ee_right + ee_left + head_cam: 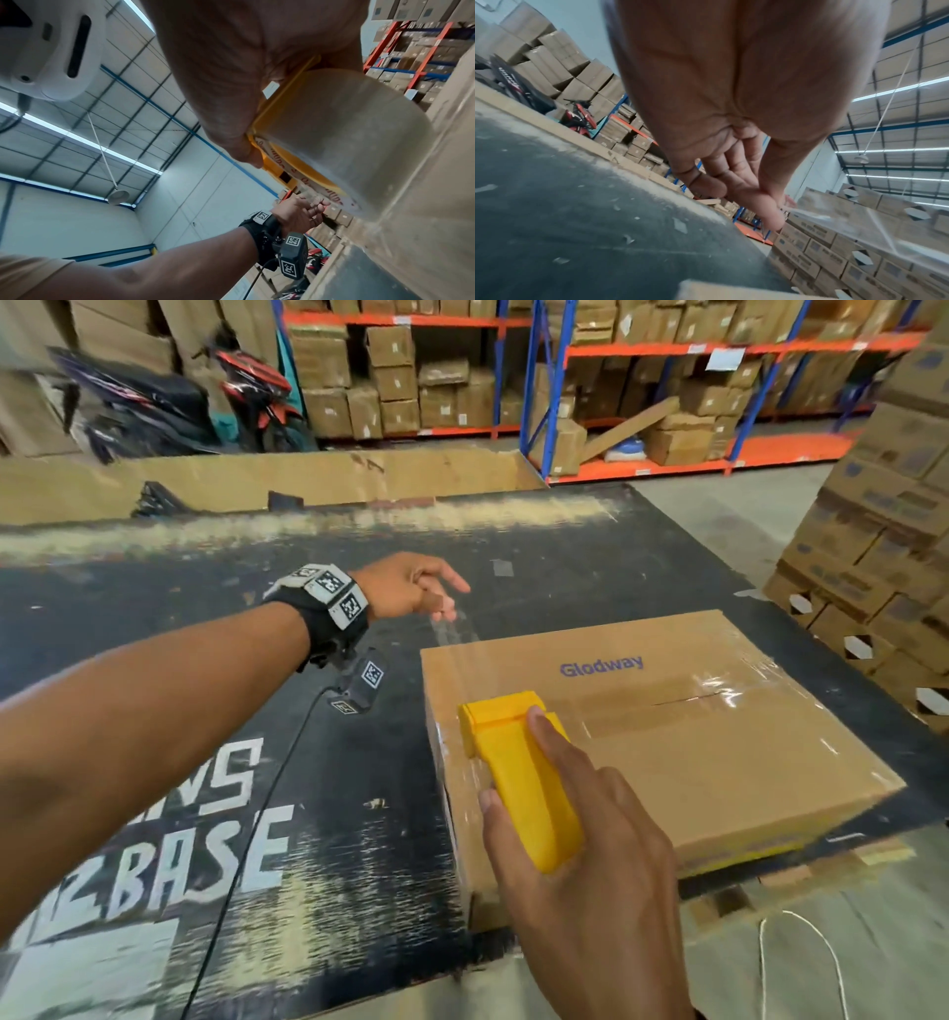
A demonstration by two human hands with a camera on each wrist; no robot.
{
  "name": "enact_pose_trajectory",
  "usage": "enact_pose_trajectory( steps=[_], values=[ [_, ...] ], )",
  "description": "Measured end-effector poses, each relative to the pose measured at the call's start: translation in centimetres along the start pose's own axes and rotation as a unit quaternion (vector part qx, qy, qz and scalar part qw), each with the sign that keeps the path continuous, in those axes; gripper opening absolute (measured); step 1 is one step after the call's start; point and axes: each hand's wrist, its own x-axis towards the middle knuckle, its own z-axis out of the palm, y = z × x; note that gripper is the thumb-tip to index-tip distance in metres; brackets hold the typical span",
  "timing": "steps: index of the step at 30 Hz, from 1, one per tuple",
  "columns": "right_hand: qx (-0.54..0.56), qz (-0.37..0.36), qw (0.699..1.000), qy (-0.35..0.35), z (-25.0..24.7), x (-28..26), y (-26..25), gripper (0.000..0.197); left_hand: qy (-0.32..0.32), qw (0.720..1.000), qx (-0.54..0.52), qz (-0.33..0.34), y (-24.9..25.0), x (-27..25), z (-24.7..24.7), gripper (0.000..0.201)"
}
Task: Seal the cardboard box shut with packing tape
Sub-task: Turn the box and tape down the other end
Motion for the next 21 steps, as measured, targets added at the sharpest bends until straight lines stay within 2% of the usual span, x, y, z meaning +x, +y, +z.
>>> enact_pose_trajectory(
  steps=[4,12,16,17,19,21],
  values=[
    [-0.012,0.031,0.999,-0.016,2.5,0.7,-0.8,0.069,-0.012,1.0,-0.002,-0.005,-3.7,1.6,0.0,0.025],
    [-0.059,0.064,0.994,-0.059,4.9,2.1,-0.8,0.069,-0.036,0.999,-0.007,-0.02,-7.6,4.1,1.9,0.028],
    [-0.07,0.073,0.993,-0.054,5.0,2.2,-0.7,0.069,-0.065,0.994,0.072,-0.05,-10.1,3.6,3.4,0.037],
    [-0.073,0.076,0.993,-0.054,5.0,2.2,-0.8,0.069,-0.053,0.991,0.111,-0.052,-10.8,3.2,3.6,0.04],
    [-0.078,0.08,0.992,-0.058,4.8,2.0,-0.9,0.069,0.01,0.994,0.106,-0.028,-11.2,1.9,3.5,0.04],
    [-0.074,0.084,0.992,-0.058,4.8,2.1,-1.0,0.07,0.09,0.992,0.07,0.056,-10.5,0.2,3.4,0.038]
  ],
)
